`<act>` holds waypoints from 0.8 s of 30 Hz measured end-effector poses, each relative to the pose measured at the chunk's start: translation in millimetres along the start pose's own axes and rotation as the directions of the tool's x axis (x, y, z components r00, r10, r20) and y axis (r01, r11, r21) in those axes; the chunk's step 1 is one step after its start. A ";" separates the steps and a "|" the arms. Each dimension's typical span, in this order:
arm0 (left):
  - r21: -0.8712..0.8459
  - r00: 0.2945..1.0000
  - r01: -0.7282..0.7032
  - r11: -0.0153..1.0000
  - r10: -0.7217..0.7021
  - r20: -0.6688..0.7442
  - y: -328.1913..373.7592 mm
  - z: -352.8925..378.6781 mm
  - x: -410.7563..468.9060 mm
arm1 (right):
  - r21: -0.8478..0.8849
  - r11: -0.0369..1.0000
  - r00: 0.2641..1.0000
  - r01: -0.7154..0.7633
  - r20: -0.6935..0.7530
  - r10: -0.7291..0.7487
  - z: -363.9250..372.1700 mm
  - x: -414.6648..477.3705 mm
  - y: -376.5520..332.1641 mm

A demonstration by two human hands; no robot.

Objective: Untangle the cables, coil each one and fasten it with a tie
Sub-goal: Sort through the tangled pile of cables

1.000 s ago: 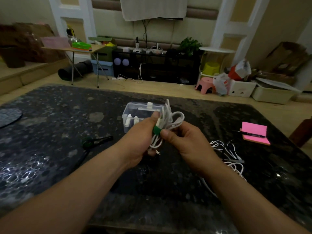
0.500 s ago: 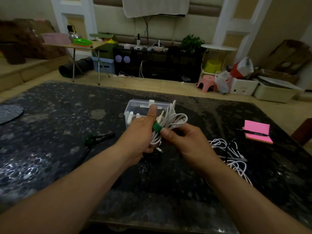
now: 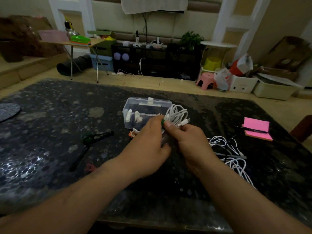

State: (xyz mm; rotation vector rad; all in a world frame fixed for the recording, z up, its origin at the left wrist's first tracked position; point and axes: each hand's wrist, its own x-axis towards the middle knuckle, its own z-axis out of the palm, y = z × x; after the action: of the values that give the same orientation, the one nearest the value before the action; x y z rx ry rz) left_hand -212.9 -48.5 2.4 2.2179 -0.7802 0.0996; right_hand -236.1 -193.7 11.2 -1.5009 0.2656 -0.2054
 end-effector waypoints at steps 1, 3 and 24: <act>0.050 1.000 -0.029 0.998 0.030 -0.008 -4.6 1.4 1.0 | 0.022 0.999 1.000 -0.026 0.014 0.025 1.2 -2.0 -0.2; 0.102 0.998 -0.055 0.993 0.056 -0.001 -8.8 1.4 4.4 | -0.011 0.998 0.998 -0.057 0.037 0.058 -0.6 -2.7 -0.1; -0.416 0.969 0.232 0.879 -0.246 0.020 -2.0 -9.5 13.5 | -0.146 0.988 0.990 0.053 0.140 -0.032 -14.3 1.7 -8.1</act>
State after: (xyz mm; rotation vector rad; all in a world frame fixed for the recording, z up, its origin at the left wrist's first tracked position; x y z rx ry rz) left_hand -199.2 -47.7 11.9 1.8771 -0.4492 -0.1411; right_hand -238.5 -208.3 18.5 -1.6627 0.1409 -0.1172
